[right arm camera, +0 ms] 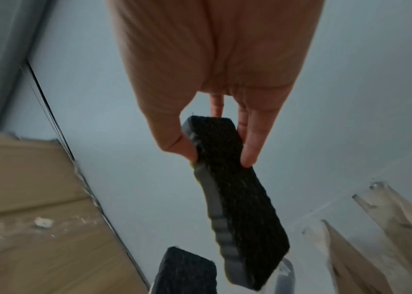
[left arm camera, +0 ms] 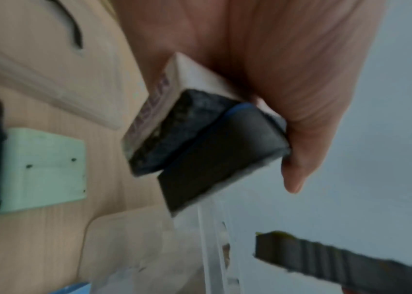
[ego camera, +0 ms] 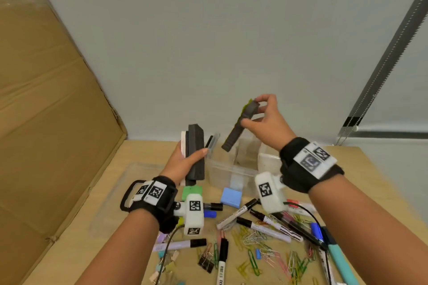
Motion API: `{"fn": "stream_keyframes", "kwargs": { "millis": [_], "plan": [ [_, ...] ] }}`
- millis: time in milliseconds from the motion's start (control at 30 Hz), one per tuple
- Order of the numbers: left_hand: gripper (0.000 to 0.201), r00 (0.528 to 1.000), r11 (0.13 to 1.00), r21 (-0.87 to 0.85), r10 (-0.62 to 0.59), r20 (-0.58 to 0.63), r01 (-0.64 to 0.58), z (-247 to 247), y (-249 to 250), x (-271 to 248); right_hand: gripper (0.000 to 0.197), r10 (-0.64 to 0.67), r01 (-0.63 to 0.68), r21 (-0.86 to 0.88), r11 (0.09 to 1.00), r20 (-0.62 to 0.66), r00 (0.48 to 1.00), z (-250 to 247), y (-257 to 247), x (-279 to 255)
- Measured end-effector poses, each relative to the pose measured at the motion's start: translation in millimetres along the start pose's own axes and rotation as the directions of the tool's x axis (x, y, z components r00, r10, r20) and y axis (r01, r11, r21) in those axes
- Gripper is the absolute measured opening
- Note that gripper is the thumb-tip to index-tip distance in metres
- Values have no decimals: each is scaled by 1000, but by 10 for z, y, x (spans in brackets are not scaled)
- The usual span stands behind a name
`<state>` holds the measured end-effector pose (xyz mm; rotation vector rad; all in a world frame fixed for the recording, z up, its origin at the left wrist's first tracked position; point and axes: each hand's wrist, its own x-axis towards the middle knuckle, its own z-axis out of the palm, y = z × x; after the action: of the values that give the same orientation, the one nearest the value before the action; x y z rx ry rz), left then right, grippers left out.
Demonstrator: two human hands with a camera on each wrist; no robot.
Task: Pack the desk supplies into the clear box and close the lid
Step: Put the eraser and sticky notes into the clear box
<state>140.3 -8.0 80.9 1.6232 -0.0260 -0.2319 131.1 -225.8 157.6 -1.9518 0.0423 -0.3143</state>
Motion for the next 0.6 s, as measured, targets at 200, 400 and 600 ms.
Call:
{"fn": "stream_keyframes", "kwargs": {
  "millis": [200, 400, 600],
  "plan": [
    [33, 979, 988, -45, -137, 153, 145, -85, -87, 161, 61, 226, -157, -352, 923, 164, 960, 415, 218, 540],
    [39, 971, 987, -71, -128, 201, 144, -149, -232, 82, 37, 496, -273, -569, 776, 283, 821, 774, 290, 771],
    [63, 967, 986, -79, -128, 222, 148, -204, -342, 87, 33, 614, -75, -808, 584, 379, 692, 1041, 633, 803]
  ]
}}
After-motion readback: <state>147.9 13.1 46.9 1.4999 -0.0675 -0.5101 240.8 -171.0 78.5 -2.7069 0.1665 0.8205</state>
